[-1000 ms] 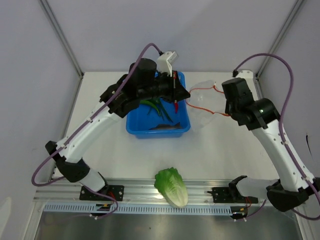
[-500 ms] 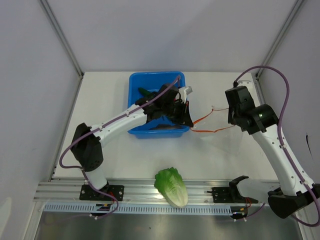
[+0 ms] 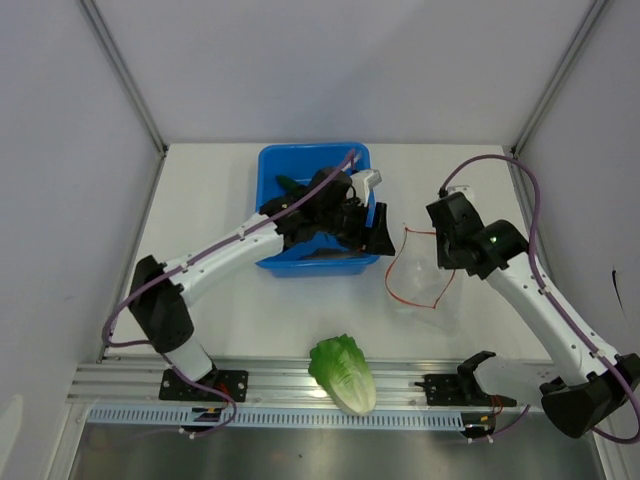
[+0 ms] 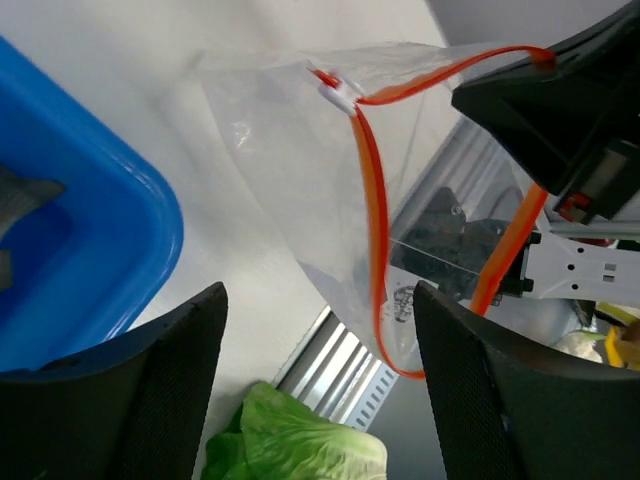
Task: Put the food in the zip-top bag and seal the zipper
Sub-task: Pick up the fake vegetable at the center of the board.
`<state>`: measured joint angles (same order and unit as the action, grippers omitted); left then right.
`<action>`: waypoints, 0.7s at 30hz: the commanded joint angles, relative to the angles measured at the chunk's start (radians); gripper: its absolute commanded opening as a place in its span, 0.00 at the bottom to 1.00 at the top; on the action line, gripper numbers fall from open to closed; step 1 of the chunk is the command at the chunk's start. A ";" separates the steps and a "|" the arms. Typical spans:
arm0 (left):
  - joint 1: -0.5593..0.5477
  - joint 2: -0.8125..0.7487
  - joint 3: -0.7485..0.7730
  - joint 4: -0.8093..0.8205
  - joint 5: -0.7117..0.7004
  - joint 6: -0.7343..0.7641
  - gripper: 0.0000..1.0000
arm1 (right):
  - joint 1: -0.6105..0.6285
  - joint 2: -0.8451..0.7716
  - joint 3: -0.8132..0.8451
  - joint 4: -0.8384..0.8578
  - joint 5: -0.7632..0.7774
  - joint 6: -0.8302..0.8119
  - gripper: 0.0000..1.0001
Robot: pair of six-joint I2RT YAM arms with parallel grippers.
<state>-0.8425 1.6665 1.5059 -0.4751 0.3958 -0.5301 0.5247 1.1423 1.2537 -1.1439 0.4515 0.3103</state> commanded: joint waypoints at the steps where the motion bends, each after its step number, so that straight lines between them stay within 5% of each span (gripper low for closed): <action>1: -0.004 -0.155 -0.016 -0.013 -0.142 0.047 0.82 | 0.015 -0.009 -0.008 0.036 0.001 0.024 0.00; 4: -0.004 -0.293 -0.103 -0.003 -0.276 0.027 0.97 | 0.026 -0.007 -0.014 0.035 0.012 0.030 0.00; 7: -0.004 -0.404 -0.170 -0.080 -0.360 -0.042 0.99 | 0.035 -0.006 -0.014 0.039 0.016 0.030 0.00; 13: -0.024 -0.540 -0.463 -0.154 -0.174 -0.250 0.99 | 0.043 0.007 -0.005 0.041 0.027 0.024 0.00; 21: -0.030 -0.620 -0.576 -0.217 -0.080 -0.425 0.99 | 0.072 0.023 -0.008 0.050 0.022 0.032 0.00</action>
<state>-0.8639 1.0882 0.9215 -0.6830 0.2428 -0.8406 0.5797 1.1610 1.2396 -1.1187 0.4545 0.3218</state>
